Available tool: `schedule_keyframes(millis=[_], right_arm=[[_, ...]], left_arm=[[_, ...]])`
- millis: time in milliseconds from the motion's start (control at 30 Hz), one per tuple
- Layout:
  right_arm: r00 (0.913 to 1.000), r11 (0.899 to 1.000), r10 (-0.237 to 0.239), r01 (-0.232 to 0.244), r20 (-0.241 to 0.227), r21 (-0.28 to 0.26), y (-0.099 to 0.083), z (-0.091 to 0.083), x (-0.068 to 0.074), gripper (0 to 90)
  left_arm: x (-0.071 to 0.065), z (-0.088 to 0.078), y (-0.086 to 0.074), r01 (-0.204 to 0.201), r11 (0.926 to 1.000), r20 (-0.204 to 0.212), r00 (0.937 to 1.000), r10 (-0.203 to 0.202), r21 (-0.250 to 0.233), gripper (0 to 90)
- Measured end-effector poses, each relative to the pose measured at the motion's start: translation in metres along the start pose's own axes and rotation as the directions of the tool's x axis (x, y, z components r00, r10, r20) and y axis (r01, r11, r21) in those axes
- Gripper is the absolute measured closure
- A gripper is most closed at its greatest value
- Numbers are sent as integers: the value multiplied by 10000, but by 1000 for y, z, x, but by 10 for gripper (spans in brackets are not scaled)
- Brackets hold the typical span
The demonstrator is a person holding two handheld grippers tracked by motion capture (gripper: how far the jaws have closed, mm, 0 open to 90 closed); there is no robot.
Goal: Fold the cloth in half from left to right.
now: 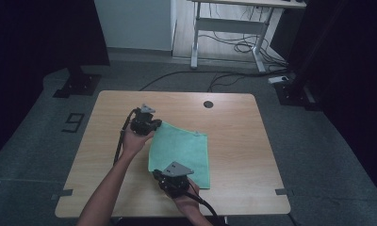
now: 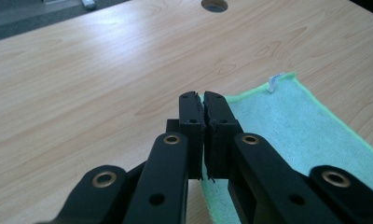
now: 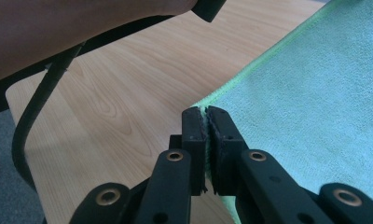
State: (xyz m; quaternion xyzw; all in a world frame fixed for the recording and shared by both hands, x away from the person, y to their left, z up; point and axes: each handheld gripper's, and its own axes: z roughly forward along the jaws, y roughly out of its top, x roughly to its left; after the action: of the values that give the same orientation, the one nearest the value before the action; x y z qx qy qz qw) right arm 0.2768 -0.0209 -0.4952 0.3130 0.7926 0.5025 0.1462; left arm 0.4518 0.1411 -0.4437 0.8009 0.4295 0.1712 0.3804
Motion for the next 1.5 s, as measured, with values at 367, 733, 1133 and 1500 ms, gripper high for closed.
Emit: schedule_keyframes(millis=[367,733,1133,1500], right_arm=[[9989,9984,-383,372,-264,-437,23,2,15,852],[9993,9995,-269,264,-278,-159,13,7,12,852],[9987,9986,-354,339,-370,-416,23,6,18,852],[9978,9976,-437,408,-506,-565,25,8,25,853]], left_arm=[[11,-22,6,248,9990,-187,9995,-255,-381,870],[11,-14,-2,263,9996,-130,9996,-265,-139,870],[14,-27,6,227,9992,-314,9992,-237,-331,870],[17,-25,2,320,9993,-320,9990,-326,-189,870]])
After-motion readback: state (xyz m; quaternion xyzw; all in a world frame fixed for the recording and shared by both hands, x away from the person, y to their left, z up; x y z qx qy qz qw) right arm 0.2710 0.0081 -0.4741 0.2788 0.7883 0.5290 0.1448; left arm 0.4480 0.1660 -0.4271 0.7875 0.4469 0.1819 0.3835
